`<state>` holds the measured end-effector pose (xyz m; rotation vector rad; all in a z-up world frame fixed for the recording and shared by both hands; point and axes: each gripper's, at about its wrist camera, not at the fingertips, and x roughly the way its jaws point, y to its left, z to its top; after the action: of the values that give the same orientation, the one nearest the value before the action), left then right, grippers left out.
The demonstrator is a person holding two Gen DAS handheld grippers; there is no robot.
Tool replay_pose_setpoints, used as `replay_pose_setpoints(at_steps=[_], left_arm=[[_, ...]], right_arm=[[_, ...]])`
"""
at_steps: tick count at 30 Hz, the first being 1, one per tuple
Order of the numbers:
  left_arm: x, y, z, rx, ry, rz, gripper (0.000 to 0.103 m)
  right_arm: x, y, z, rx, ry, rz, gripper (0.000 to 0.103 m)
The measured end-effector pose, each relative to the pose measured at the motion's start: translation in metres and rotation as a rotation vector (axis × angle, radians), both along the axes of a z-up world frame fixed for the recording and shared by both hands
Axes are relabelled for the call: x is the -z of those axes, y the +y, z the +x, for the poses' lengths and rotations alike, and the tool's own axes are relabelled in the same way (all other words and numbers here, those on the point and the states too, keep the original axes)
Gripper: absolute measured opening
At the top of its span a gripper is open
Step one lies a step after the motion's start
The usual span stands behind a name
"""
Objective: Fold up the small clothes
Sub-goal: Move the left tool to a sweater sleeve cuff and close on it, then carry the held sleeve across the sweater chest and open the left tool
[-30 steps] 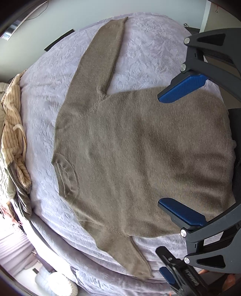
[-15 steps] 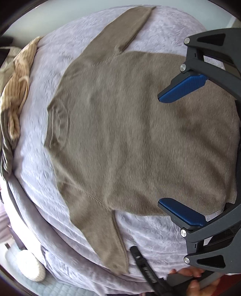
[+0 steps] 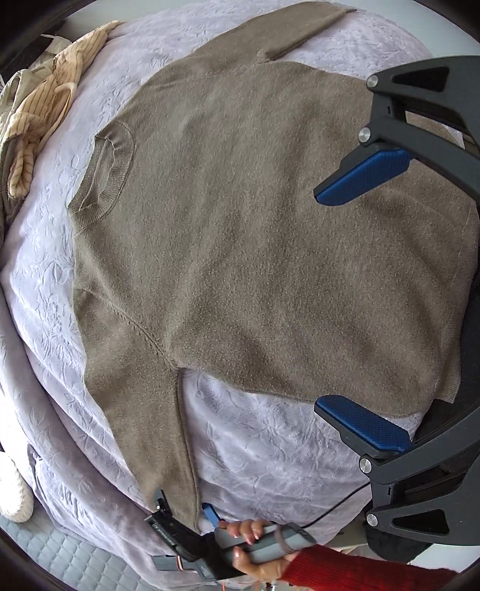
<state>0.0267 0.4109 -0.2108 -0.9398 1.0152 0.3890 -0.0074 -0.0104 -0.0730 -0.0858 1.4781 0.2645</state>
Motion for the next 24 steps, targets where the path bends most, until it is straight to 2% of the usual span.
replay_pose_setpoints(at_steps=[1,2,3,4,6,8,14,19,24], left_arm=[[0.0,0.001,0.0,-0.015,0.01,0.01,0.073],[0.001,0.003,0.002,-0.024,0.024,0.024,0.061],[0.001,0.003,0.003,-0.023,0.029,0.032,0.033],[0.002,0.003,0.004,-0.009,0.012,0.02,0.011],[0.0,0.002,0.005,0.001,-0.027,-0.002,0.011],[-0.012,-0.002,0.008,0.031,-0.044,0.038,0.011],[-0.068,-0.034,0.026,0.176,-0.18,0.097,0.011],[-0.121,-0.101,0.057,0.345,-0.312,0.115,0.011],[-0.153,-0.197,0.085,0.514,-0.389,0.07,0.011]], right_arm=[[0.001,-0.002,0.0,0.007,0.003,-0.001,0.102],[0.002,-0.003,0.001,0.013,0.006,-0.001,0.102],[0.002,-0.005,0.001,0.022,0.008,-0.001,0.102],[0.002,-0.007,0.001,0.032,0.011,0.0,0.102],[0.002,-0.011,0.0,0.052,0.016,0.008,0.102],[0.002,-0.014,-0.001,0.07,0.019,0.023,0.102],[0.006,-0.031,-0.001,0.131,0.022,0.091,0.102],[0.015,-0.061,0.0,0.19,0.026,0.131,0.102],[0.022,-0.107,0.002,0.214,0.027,0.138,0.102]])
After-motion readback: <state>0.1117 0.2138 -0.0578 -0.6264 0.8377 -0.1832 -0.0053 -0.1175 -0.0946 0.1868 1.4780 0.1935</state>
